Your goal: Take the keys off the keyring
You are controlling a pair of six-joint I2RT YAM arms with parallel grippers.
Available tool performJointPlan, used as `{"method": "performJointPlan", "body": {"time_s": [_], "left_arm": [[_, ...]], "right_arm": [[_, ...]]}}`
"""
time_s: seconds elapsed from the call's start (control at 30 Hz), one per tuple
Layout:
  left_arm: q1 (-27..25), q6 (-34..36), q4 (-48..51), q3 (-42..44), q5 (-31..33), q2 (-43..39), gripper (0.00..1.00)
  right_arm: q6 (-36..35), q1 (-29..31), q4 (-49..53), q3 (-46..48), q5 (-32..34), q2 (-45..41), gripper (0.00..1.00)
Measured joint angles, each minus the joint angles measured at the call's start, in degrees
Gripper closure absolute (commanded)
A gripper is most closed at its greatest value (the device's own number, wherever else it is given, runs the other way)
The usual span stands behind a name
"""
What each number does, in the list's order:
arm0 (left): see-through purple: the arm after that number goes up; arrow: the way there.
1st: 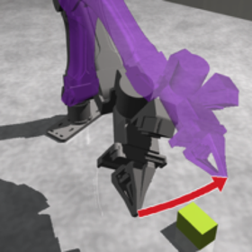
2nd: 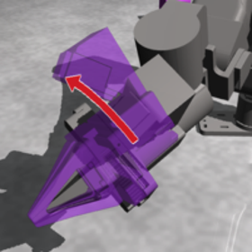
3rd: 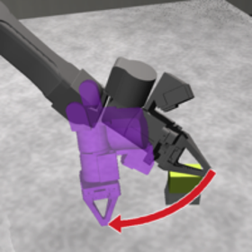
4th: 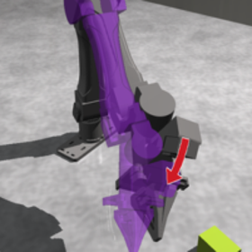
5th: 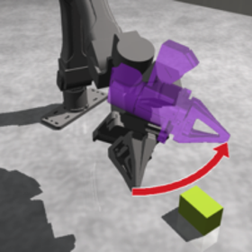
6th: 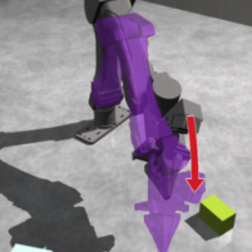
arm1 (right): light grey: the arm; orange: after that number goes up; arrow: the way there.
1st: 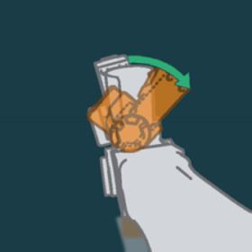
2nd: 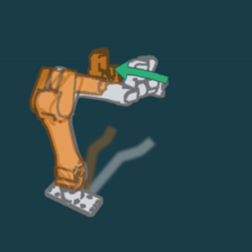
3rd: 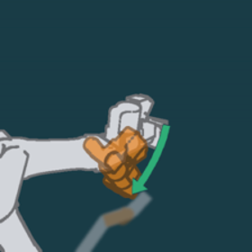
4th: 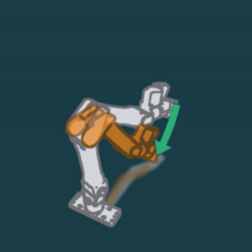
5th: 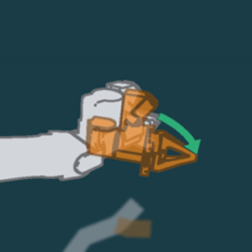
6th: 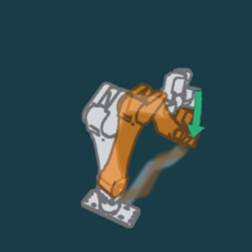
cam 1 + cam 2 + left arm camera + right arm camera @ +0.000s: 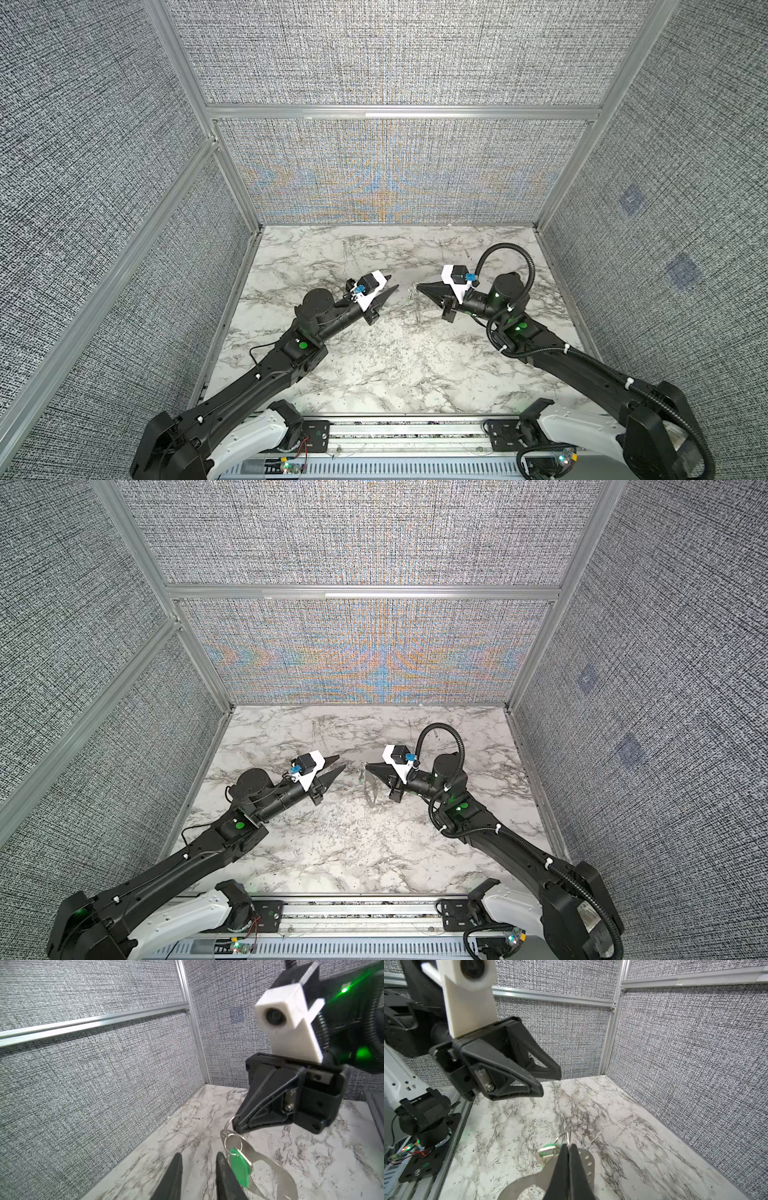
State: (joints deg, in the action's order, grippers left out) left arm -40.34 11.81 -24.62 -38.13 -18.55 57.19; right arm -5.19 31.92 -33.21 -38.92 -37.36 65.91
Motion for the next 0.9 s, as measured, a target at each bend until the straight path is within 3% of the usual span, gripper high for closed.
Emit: {"method": "performJointPlan", "body": {"time_s": [0.33,0.9], "left_arm": [[1.0,1.1,8.0,-5.8,-9.9,4.2,0.73],[1.1,2.2,9.8,-6.7,-15.6,6.2,0.83]], "right_arm": [[-1.2,0.0,0.3,0.0,-4.8,-0.4,1.00],[-2.3,0.0,1.5,-1.1,-8.1,-0.2,1.00]]}}
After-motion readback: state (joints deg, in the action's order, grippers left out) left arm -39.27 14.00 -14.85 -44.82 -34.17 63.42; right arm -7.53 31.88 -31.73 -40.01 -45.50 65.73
